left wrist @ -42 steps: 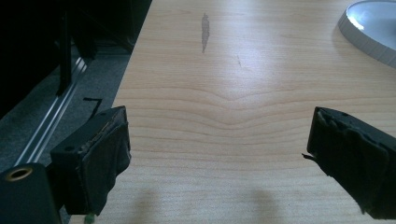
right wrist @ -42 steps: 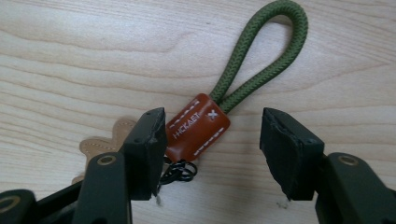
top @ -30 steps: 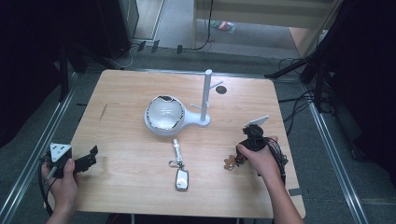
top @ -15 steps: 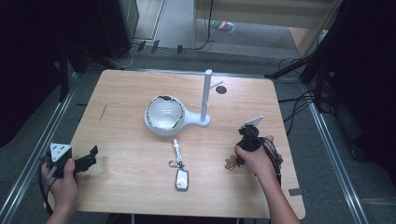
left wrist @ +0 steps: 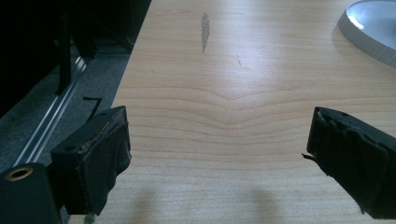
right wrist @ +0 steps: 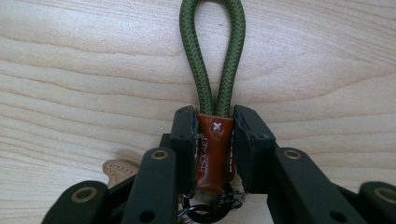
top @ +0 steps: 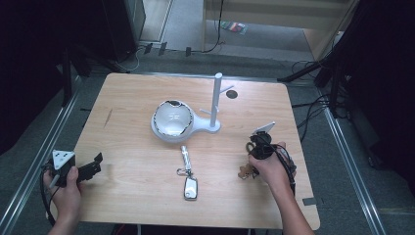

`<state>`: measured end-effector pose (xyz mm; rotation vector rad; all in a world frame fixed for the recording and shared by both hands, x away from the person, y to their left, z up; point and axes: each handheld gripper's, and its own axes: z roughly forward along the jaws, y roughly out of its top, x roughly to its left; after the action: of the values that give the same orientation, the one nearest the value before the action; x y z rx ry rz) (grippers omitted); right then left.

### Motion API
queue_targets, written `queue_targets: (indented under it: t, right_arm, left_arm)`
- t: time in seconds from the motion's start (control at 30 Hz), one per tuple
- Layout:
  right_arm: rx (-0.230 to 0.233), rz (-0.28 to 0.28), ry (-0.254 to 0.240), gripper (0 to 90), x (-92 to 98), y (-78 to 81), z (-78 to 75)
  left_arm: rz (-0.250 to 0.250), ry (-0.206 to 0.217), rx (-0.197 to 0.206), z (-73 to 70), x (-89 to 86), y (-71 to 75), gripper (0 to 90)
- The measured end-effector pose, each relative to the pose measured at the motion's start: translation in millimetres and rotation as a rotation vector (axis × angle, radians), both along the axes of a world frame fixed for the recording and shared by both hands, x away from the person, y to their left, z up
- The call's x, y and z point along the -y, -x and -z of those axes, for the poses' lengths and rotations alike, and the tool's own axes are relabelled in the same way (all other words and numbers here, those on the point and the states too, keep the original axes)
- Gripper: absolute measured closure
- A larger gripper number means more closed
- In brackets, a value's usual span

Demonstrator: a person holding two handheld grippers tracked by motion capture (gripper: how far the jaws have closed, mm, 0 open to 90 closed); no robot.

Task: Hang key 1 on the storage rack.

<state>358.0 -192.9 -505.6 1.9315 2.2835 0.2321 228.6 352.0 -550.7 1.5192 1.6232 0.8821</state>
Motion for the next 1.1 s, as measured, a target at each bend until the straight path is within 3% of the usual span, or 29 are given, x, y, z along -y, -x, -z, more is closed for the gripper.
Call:
queue_targets:
  t: [0.37, 0.63, 0.67, 0.87, 1.1]
  right_arm:
    - [0.048, -0.03, -0.017, 73.0, 1.7, 4.7, -5.6]
    - [0.181, -0.058, -0.059, 72.9, -1.2, 13.4, -34.0]
    - [0.181, -0.058, -0.059, 72.9, -1.2, 13.4, -34.0]
    - [0.3, -0.071, -0.108, 72.9, -4.4, 15.3, -52.4]
    - [0.393, -0.082, -0.14, 72.9, -9.1, 17.2, -67.7]
  left_arm:
    - [-0.001, 0.0, -0.001, 0.1, 0.0, -0.3, 6.4]
    - [0.001, -0.003, -0.003, -0.1, 0.2, -0.2, 6.5]
    - [0.001, -0.004, -0.004, -0.1, 0.3, -0.2, 6.5]
    - [0.001, -0.001, -0.002, 0.1, 0.1, -0.3, 6.5]
    - [0.001, 0.0, -0.001, 0.1, 0.1, -0.3, 6.5]
